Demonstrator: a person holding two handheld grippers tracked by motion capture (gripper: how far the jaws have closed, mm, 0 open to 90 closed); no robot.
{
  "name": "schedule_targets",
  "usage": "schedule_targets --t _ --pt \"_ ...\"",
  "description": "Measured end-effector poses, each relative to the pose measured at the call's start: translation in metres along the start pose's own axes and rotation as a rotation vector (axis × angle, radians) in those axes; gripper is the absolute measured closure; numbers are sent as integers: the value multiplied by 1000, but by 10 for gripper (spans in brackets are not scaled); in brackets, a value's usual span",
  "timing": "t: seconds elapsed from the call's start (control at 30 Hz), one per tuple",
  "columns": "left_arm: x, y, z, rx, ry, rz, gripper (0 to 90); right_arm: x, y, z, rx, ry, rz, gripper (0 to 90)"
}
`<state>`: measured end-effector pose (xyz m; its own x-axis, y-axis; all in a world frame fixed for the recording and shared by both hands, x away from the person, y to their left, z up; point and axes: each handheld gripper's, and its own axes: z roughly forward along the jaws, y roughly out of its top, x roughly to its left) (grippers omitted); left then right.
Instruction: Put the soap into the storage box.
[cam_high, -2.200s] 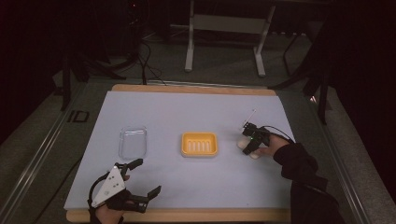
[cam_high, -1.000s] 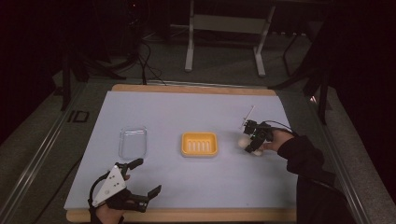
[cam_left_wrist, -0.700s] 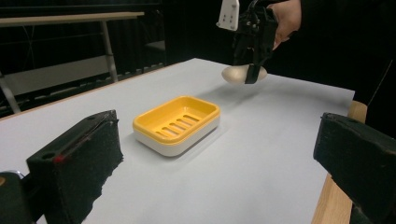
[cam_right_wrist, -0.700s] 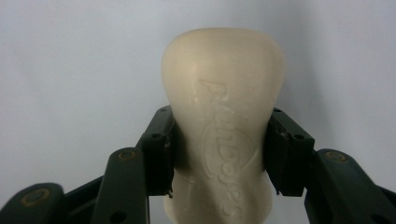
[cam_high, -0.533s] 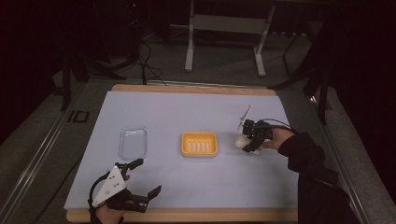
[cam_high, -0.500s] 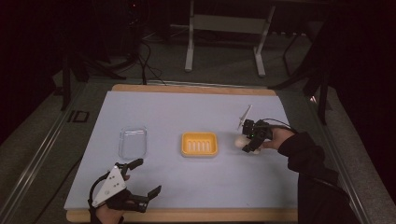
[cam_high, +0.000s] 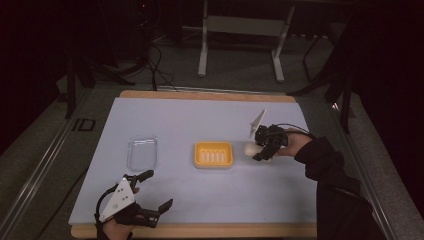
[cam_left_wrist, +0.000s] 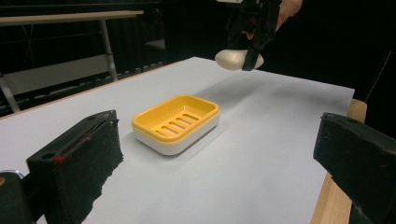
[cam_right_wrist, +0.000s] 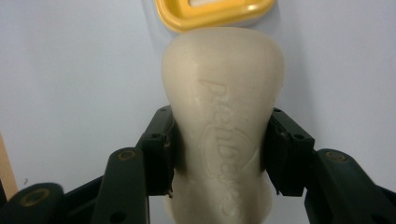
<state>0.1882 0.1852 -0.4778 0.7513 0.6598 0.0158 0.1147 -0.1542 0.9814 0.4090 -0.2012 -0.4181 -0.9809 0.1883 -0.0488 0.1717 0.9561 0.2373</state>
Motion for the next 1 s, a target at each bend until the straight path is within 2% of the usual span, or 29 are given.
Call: schedule_targets --t 0.5,1.0 --pt "0 0 -1 -1 -1 -2 12 8 26 -8 -67 19 -99 501" --pt "0 0 -1 0 -5 -4 12 12 51 -18 -131 30 -167 501"
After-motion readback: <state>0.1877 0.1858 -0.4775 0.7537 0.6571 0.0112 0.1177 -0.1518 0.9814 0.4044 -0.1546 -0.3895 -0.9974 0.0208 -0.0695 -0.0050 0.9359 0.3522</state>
